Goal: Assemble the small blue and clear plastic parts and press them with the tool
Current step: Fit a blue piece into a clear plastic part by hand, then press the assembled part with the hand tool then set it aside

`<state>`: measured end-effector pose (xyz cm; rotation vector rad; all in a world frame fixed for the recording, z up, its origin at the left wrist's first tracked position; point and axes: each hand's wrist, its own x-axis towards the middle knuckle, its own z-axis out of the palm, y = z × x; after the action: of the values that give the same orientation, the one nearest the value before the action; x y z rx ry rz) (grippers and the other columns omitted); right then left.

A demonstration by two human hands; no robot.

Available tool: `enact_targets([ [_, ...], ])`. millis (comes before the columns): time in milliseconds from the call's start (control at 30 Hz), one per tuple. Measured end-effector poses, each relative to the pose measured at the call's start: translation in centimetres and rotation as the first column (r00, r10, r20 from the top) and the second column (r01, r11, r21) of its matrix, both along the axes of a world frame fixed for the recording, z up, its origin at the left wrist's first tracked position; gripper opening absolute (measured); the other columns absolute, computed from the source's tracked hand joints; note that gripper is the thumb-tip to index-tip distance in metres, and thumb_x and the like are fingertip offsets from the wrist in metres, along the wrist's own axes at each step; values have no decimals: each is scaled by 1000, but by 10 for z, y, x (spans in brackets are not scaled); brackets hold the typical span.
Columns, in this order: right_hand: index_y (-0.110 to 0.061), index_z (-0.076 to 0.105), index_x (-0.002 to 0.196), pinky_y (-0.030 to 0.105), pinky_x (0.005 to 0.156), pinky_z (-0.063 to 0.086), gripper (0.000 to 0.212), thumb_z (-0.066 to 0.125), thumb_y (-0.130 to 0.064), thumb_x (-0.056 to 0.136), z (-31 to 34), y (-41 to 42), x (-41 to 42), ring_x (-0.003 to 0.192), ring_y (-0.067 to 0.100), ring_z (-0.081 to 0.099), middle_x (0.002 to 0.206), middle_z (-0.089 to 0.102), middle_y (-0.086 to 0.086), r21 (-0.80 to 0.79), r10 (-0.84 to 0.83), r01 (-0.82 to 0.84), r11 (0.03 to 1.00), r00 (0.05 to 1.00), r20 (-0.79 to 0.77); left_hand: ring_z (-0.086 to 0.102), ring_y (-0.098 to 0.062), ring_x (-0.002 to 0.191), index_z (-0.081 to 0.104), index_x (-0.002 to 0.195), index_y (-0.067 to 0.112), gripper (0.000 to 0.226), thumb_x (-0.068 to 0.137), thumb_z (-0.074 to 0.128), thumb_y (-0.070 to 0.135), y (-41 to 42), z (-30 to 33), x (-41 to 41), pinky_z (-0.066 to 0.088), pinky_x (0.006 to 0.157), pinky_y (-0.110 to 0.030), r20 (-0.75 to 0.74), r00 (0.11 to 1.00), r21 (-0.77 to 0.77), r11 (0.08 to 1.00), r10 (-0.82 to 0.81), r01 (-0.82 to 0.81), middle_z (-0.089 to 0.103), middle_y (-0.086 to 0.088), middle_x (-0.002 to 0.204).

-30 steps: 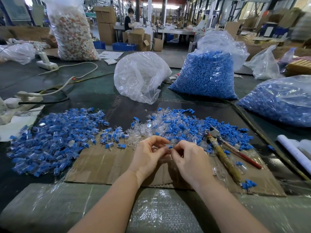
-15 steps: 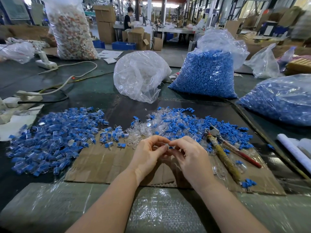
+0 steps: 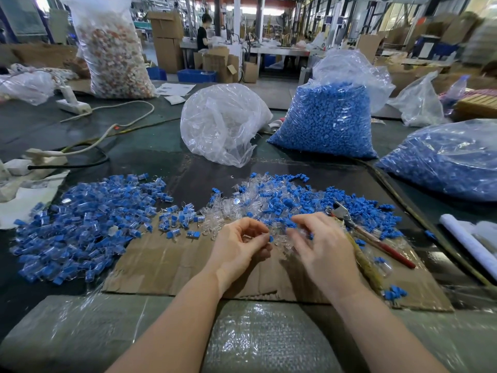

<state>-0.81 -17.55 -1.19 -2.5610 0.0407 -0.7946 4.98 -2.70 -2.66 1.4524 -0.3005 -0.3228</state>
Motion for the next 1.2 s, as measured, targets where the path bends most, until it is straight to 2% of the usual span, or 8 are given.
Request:
enact_targets([
  [100, -14, 53, 124, 35, 94, 38, 40, 53, -38, 92, 8, -31, -4, 107, 19, 52, 118, 59, 4, -67, -354, 347, 935, 919, -171, 65, -20, 64, 63, 87, 2, 7, 84, 61, -4, -1, -2, 1, 58, 65, -32, -55, 998, -50, 999, 17, -20, 64, -12, 73],
  [167, -16, 46, 124, 42, 99, 34, 45, 47, -46, 91, 15, -50, -5, 117, 28, 46, 127, 52, 11, -214, -543, 501, 839, 734, -408, 64, -20, 62, 63, 87, 1, 7, 84, 60, -6, -1, -3, 1, 57, 65, -33, -61, 998, -59, 998, 23, -27, 63, -13, 73],
  [267, -18, 42, 118, 49, 106, 28, 45, 47, -50, 86, 22, -64, -3, 125, 32, 38, 134, 45, 12, -261, -543, 517, 815, 525, -656, 62, -21, 60, 62, 87, -1, 8, 85, 58, -8, -3, -2, 1, 56, 65, -35, -86, 996, -89, 995, 35, -42, 62, -16, 71],
  [367, -22, 38, 102, 51, 107, 26, 33, 52, -45, 83, 27, -68, 1, 124, 32, 40, 129, 48, 8, -263, -503, 482, 836, 477, -721, 62, -19, 59, 62, 90, -3, 8, 85, 58, -8, -3, -2, 2, 56, 65, -34, -109, 993, -104, 993, 39, -51, 62, -17, 73],
  [767, -14, 50, 112, 38, 89, 37, 32, 50, -35, 87, 28, -60, 0, 110, 28, 44, 114, 50, 11, -170, -471, 455, 874, 713, -520, 57, -18, 52, 59, 94, -3, 8, 87, 56, -5, -7, 0, 8, 50, 54, -30, -226, 971, -155, 981, 81, -118, 63, -16, 68],
  [933, -16, 48, 79, 29, 59, 32, 18, 44, -30, 90, 46, -29, -9, 70, 15, 47, 79, 49, -1, 132, -97, 184, 974, 867, -489, 58, -15, 48, 61, 90, 8, 6, 87, 60, 3, -9, 5, 16, 47, 42, -26, -306, 947, -141, 978, 104, -153, 66, -7, 61],
  [1067, -11, 46, 66, 35, 60, 37, 18, 46, -15, 83, 47, -9, -14, 62, 23, 45, 69, 46, 9, 579, 241, 147, 802, 807, -540, 62, -12, 49, 62, 90, 9, 7, 86, 61, 4, -12, 8, 20, 48, 40, -22, -344, 928, -138, 970, 143, -201, 67, -3, 59],
  [1200, -13, 46, 60, 34, 59, 34, 10, 53, -20, 58, 49, -1, -15, 61, 23, 44, 60, 44, 7, 667, 379, 137, 733, 731, -567, 61, -12, 47, 64, 86, 5, 8, 84, 60, -2, -12, 13, 22, 47, 40, -19, -372, 908, -157, 952, 191, -264, 65, -9, 60],
])
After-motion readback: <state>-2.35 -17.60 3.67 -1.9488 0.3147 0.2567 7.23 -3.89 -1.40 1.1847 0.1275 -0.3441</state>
